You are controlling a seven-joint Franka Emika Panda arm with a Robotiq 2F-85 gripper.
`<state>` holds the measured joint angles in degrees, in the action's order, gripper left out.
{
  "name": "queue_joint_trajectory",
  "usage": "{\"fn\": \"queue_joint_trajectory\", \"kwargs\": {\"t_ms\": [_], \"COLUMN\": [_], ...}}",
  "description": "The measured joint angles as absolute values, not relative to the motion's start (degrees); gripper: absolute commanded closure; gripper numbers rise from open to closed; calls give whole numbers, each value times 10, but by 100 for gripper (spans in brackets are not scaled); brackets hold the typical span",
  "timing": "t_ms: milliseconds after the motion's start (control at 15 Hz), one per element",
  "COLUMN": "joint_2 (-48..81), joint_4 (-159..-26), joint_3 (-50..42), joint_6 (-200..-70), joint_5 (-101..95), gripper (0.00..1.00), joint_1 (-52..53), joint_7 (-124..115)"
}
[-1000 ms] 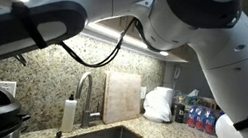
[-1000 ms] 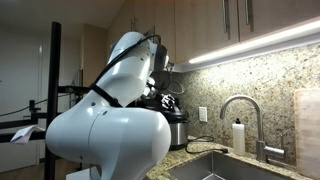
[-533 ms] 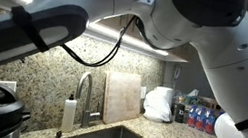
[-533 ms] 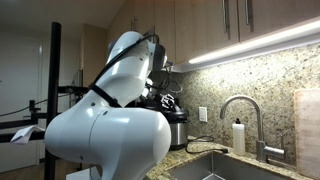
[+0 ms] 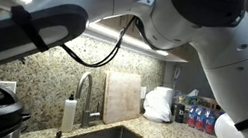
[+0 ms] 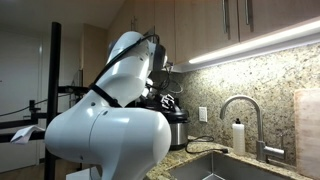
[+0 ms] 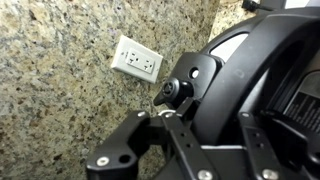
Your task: Remove the lid from the cooker.
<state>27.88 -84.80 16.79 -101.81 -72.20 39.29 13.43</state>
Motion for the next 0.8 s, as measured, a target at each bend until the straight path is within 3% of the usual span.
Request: {"fn": "queue_joint_trajectory", "kwargs": {"t_ms": [533,600,667,800], "joint_2": [279,278,277,275], "joint_4": [-849,-850,-850,-852], "joint_3": [166,165,163,162], "joint_6": [-1004,-1003,-1003,-1003], "joint_5": [-726,-726,-726,-725], "gripper": [12,55,51,58], "joint_1": [393,392,390,387], "joint_7": [134,134,134,134]}}
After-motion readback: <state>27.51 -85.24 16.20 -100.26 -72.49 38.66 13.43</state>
